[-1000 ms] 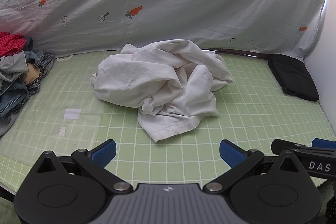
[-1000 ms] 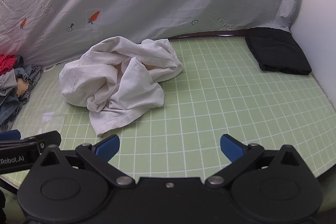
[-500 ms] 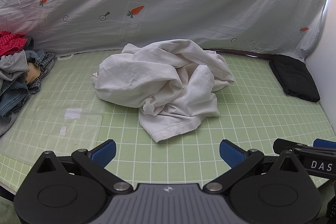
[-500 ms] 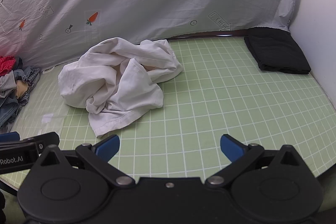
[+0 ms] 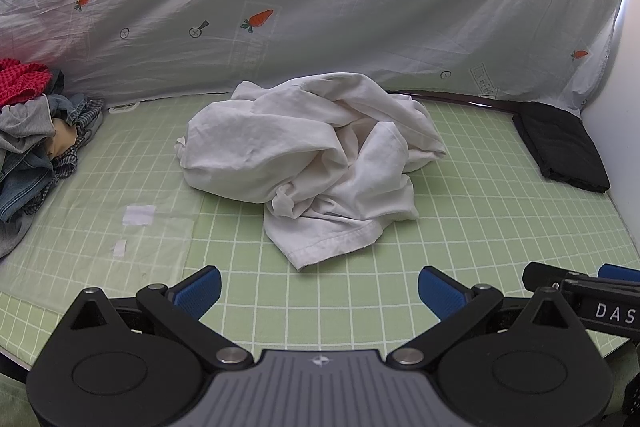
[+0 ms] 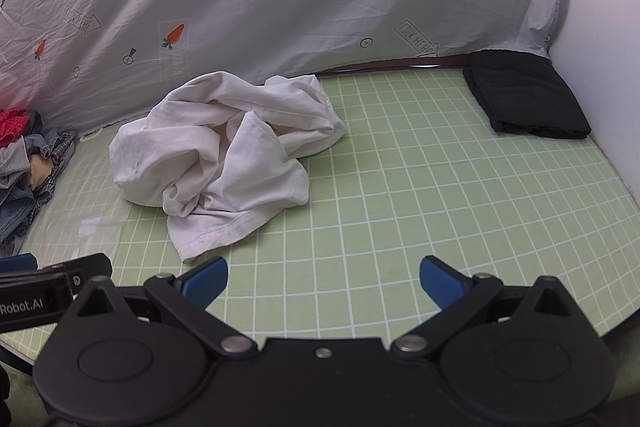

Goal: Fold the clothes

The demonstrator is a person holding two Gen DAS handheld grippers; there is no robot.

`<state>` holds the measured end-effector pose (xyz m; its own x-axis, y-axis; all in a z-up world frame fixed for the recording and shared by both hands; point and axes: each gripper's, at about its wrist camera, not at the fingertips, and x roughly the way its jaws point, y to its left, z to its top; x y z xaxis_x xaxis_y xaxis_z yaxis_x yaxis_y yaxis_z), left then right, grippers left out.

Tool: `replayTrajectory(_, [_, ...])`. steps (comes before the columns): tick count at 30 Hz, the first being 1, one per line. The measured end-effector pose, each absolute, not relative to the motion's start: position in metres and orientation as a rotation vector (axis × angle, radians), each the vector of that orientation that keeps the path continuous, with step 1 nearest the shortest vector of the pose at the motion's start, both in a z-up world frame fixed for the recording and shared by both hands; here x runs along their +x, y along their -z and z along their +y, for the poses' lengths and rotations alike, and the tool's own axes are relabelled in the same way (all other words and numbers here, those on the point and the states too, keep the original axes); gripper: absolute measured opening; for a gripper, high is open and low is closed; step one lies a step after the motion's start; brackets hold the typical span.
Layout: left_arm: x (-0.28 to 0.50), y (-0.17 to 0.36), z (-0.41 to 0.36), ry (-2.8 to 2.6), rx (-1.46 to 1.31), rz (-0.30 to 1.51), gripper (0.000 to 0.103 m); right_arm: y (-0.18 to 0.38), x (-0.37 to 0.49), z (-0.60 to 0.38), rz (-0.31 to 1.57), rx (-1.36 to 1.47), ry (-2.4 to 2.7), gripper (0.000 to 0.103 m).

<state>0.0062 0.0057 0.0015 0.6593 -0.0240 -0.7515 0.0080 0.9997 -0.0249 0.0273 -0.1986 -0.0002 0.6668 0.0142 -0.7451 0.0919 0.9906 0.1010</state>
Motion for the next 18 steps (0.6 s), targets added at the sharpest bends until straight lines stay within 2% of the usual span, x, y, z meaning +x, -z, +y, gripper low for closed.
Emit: replayTrajectory(18, [-0.0022,0.0001,-0.0031,-0.003,-0.034,0.856,0.103,-0.0005,0.0261,-0.209,0.845,0.125,0.02,0.103])
